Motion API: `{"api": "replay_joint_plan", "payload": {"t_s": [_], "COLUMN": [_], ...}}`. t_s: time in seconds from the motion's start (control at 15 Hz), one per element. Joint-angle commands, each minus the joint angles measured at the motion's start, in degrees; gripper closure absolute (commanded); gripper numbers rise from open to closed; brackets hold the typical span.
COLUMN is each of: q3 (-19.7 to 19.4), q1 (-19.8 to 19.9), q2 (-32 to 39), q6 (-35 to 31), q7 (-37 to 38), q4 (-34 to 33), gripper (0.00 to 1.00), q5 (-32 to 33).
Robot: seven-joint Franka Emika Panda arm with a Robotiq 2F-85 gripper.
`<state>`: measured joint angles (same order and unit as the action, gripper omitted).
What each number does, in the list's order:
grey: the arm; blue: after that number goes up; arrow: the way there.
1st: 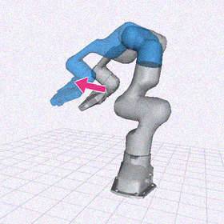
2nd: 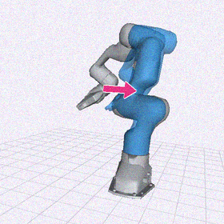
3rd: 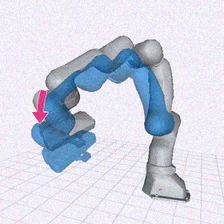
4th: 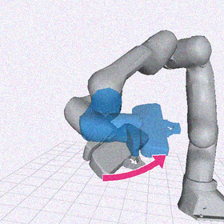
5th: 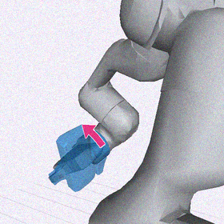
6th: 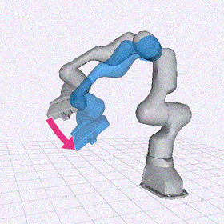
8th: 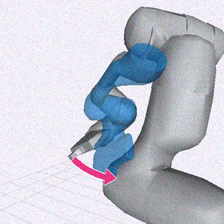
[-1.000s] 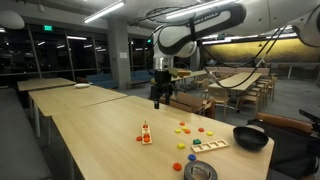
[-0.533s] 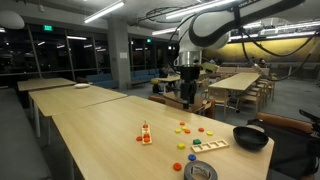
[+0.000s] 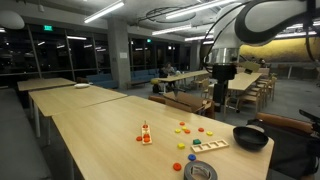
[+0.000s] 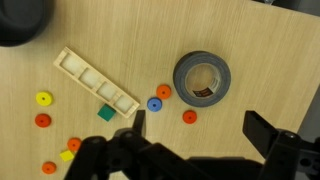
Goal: Put the round orange block on the first position from the end closest to you on the wooden board
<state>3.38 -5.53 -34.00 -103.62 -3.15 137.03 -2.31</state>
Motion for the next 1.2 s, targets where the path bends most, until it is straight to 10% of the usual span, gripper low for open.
{"api": "replay_joint_plan", "payload": {"t_s": [0.0,0.47,0.53,1.13], "q3": [1.28,3.91,3.10,3.95], "q1": [2.08,1.31,1.63,1.80], "q2": [-6.02,-24.96,-17.33,-24.70], "q6": [0.07,21.58,16.49,21.74], "q7": [5.42,12.47,10.21,11.16], "q4": [4.33,4.50,3.45,4.59], "gripper": [0.00,0.00,0.00,0.00], "q5": [2.41,0.58,1.22,1.02]}}
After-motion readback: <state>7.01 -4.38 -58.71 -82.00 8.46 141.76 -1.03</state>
